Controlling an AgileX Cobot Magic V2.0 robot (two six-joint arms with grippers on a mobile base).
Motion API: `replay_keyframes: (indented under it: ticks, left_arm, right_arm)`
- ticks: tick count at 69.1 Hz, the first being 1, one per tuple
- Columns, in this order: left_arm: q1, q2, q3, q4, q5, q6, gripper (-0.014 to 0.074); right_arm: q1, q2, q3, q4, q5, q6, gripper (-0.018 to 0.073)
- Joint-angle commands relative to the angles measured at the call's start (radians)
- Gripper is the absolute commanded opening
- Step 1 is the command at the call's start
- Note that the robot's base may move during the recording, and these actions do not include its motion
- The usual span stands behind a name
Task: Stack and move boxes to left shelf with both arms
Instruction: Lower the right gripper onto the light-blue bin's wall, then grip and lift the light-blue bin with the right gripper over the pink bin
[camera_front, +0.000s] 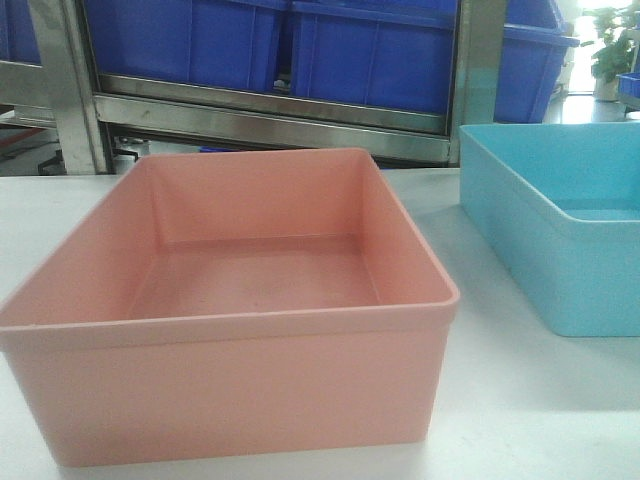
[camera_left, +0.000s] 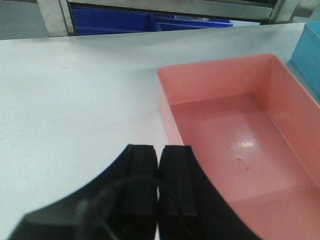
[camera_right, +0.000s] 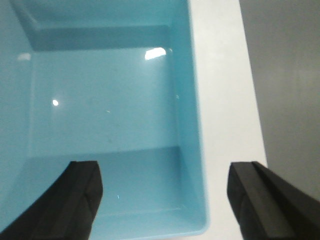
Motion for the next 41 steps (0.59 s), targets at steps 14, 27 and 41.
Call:
replay_keyframes:
  ticks: [14, 27, 41]
  left_arm:
    - [-0.007, 0.001, -0.028, 0.014, -0.056, 0.003, -0.0007]
    - [-0.007, 0.001, -0.028, 0.014, -0.055, 0.003, -0.0007]
    - [-0.007, 0.001, -0.028, 0.014, -0.054, 0.003, -0.0008]
  right_arm:
    - [-0.119, 0.210, -0.188, 0.020, 0.053, -0.210, 0.0624]
    - [-0.134, 0.328, -0.189, 0.132, -0.032, -0.302, 0.0624]
    - [-0.134, 0.436, -0.189, 0.134, -0.077, -0.319, 0.0624]
